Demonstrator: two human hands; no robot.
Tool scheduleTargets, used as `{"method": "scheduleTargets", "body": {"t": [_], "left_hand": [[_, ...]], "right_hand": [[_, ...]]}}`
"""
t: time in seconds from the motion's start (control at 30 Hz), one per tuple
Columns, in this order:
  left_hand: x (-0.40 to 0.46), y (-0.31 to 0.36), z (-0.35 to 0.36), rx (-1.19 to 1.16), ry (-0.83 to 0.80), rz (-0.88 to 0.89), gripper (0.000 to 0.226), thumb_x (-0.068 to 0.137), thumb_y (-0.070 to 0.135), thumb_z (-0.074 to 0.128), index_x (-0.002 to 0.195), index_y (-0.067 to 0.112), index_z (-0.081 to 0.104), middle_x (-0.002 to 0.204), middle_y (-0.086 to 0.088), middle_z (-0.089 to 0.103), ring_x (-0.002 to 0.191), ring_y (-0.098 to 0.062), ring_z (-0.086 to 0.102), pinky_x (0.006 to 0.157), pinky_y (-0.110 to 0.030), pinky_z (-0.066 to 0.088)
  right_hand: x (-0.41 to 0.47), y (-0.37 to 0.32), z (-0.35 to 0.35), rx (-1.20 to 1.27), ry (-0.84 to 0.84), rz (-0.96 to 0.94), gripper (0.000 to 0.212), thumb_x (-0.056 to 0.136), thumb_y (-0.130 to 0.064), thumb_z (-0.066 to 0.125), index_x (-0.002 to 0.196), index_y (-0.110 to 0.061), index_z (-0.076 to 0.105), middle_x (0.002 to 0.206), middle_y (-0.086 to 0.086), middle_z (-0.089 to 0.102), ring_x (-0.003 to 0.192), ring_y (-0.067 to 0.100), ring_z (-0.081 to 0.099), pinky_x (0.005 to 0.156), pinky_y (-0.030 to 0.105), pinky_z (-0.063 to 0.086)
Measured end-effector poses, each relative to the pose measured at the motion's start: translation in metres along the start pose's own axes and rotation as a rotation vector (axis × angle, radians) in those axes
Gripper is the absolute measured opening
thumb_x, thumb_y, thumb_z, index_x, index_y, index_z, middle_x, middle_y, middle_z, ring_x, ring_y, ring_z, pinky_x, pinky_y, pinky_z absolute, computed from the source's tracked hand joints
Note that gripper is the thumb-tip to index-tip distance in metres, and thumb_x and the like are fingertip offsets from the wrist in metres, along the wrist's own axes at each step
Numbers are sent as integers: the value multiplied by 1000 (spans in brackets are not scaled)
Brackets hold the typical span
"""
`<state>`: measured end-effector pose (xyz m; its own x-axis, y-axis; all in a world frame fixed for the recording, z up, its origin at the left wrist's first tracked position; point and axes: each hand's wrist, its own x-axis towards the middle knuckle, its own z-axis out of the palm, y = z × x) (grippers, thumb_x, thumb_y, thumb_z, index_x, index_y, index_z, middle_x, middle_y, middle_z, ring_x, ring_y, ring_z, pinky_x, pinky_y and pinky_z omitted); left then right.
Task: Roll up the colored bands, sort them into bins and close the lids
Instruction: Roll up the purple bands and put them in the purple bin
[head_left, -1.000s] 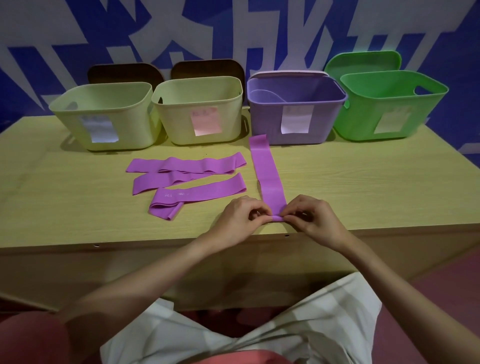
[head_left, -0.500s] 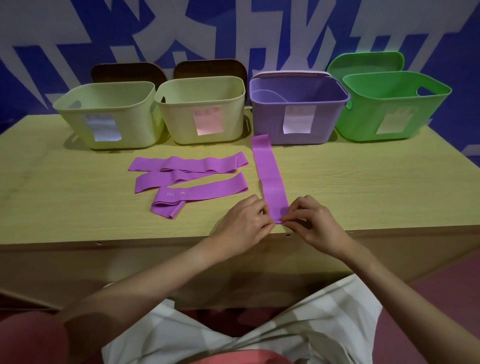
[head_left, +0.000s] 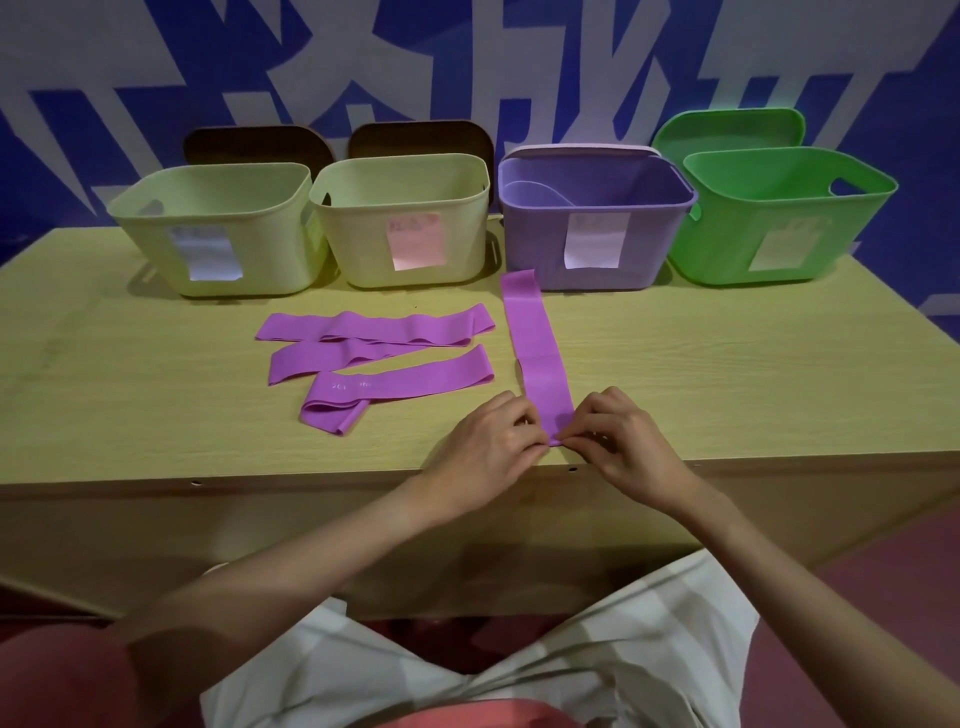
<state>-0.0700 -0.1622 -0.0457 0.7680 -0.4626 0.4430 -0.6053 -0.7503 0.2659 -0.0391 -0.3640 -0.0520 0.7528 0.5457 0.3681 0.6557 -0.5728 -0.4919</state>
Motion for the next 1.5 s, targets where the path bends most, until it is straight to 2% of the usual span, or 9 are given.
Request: {"method": "scheduleTargets", "body": {"t": [0.13, 0.27, 0.47, 0.7, 0.9, 1.07, 1.2, 1.33, 1.5], "left_hand": [[2, -1, -1, -9, -26, -36, 12, 85, 20, 72, 91, 10, 73, 86, -2, 61, 83, -14, 51, 67, -27, 45], [4, -3, -5, -93, -69, -110, 15, 90, 22, 66, 97, 12, 73, 87, 0, 64, 84, -14, 53, 71, -26, 43], [10, 5, -4, -207, -67, -317, 12, 88, 18, 64, 87, 12, 75, 79, 5, 64, 69, -3, 48, 64, -18, 34], [15, 12, -2, -225, -34, -551, 9, 84, 22, 66, 87, 17, 59, 72, 6, 64, 68, -11, 59, 62, -28, 46], [18, 14, 0, -55, -11, -484, 11, 86, 23, 66, 80, 16, 59, 86, 1, 60, 80, -13, 55, 63, -23, 41], [19, 11, 1, -97, 15, -454, 8, 87, 20, 66, 87, 16, 60, 94, 4, 53, 80, -9, 51, 65, -20, 40], [13, 7, 4, -148, 44, -349, 7, 88, 15, 66, 91, 13, 60, 84, 8, 54, 73, -6, 45, 65, -18, 35], [5, -1, 7, -72, 46, -189, 12, 87, 20, 68, 93, 11, 63, 86, 0, 61, 77, -11, 51, 64, -24, 42], [4, -7, 6, -82, 46, -151, 14, 86, 21, 70, 95, 11, 65, 90, 0, 62, 84, -13, 53, 69, -31, 49]], "right_hand": [[1, -1, 0, 13, -16, 31, 9, 85, -16, 72, 93, -17, 76, 84, -9, 61, 82, 10, 49, 71, 12, 37], [-2, -2, 1, 67, 23, 145, 10, 85, -17, 72, 94, -17, 67, 81, -12, 58, 81, 9, 52, 68, 24, 44], [-2, -6, 12, -9, 61, 219, 3, 89, -14, 66, 87, -11, 66, 80, -5, 54, 82, 14, 46, 67, 21, 33], [-1, -13, 24, -57, 176, 346, 8, 88, -14, 67, 82, -10, 65, 77, -3, 49, 81, 18, 47, 65, 23, 28], [-2, -17, 23, -14, 302, 300, 12, 86, -17, 72, 92, -10, 64, 93, -2, 46, 67, -3, 50, 60, 11, 40], [-7, -4, 16, -74, 219, 106, 11, 86, -19, 70, 89, -9, 69, 85, -1, 55, 77, 11, 51, 59, 34, 47], [-4, 3, 8, -49, 119, 70, 14, 83, -20, 74, 94, -12, 71, 88, -2, 57, 82, 13, 53, 62, 29, 47], [0, 6, 8, -8, 110, 89, 13, 85, -23, 72, 92, -13, 71, 87, -5, 57, 82, 7, 50, 66, 22, 41], [1, 5, 10, 50, 115, 118, 12, 88, -20, 68, 94, -11, 71, 86, -3, 57, 80, 10, 52, 67, 28, 46]]}}
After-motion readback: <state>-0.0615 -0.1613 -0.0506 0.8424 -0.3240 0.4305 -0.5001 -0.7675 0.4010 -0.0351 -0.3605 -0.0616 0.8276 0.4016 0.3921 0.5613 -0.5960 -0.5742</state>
